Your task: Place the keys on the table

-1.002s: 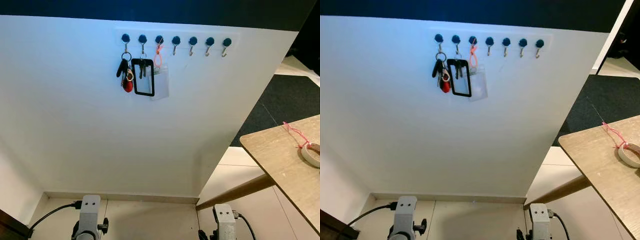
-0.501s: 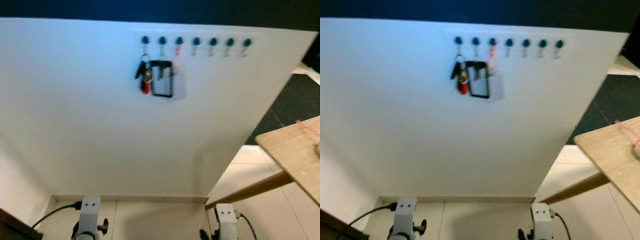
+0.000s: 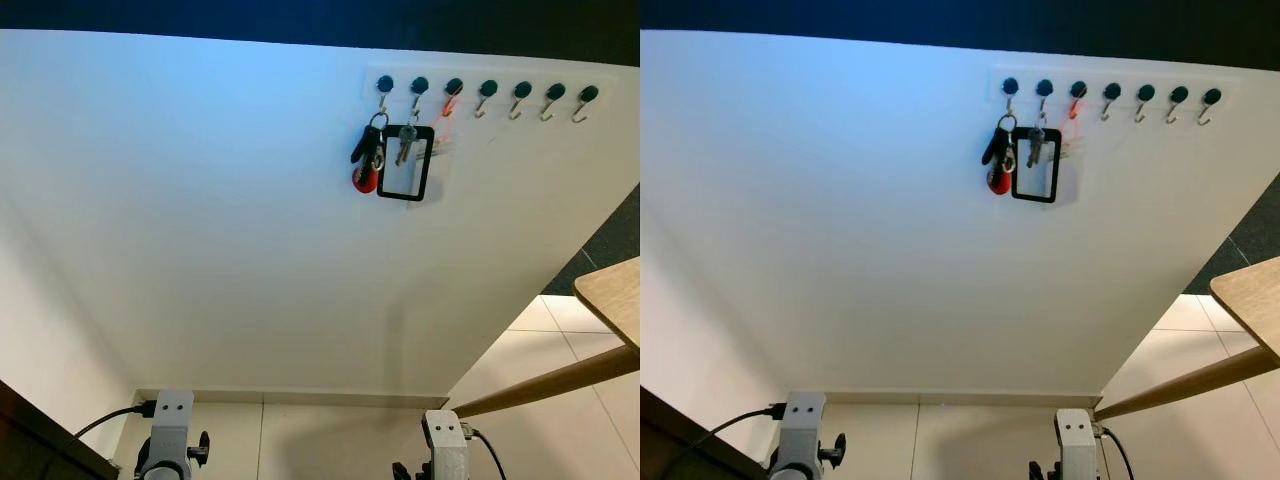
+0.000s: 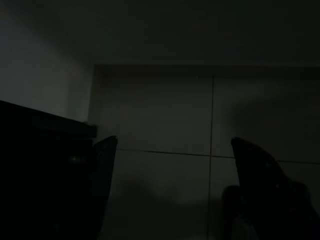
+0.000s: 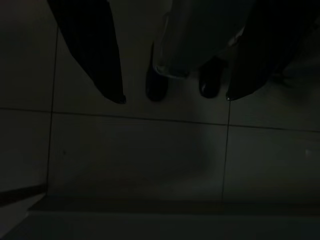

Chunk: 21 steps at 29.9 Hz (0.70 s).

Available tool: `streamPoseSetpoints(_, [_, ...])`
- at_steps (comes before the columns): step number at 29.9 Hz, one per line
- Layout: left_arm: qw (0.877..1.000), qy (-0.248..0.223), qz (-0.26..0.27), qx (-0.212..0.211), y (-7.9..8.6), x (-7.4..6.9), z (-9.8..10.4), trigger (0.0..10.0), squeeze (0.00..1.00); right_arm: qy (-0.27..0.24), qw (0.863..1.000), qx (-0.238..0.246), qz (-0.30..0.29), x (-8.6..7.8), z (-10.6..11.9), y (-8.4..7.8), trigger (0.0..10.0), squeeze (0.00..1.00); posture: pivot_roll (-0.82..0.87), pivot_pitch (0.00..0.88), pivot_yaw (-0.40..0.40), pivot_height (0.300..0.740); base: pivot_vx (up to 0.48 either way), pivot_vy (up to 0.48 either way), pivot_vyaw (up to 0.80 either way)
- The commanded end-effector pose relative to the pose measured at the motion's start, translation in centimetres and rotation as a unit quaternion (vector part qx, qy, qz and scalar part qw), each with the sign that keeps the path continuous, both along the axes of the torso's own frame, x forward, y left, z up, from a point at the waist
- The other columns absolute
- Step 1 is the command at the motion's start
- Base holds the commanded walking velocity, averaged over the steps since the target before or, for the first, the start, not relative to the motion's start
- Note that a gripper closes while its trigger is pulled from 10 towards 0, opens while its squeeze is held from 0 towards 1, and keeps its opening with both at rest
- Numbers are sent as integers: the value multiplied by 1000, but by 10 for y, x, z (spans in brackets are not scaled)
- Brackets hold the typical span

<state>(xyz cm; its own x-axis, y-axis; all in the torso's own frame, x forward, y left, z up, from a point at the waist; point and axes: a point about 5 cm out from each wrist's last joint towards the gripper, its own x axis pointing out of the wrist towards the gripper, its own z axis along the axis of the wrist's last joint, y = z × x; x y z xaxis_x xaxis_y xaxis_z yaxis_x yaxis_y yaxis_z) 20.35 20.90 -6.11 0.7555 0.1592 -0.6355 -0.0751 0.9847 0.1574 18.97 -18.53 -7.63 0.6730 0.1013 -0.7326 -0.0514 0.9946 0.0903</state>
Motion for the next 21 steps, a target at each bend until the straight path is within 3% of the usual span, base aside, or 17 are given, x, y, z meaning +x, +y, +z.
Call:
streamPoseSetpoints(1, [1000,9,-9,4,-2,-5,-3,10000,0,12,1000,-2,-6,-6,-3,-3,10000,0,28,82,-32,740,0,-480,0])
streamPoseSetpoints(13, [1000,-3,5,3,0,-4,-1,10000,0,13,1000,-1,-8,-7,-3,-4,10000,0,29,86,-31,740,0,-480,0])
streamPoseSetpoints(21, [999,14,25,15,4,-3,-3,10000,0,13,1000,-2,-9,-7,-3,-4,10000,0,26,86,-30,740,0,0,0])
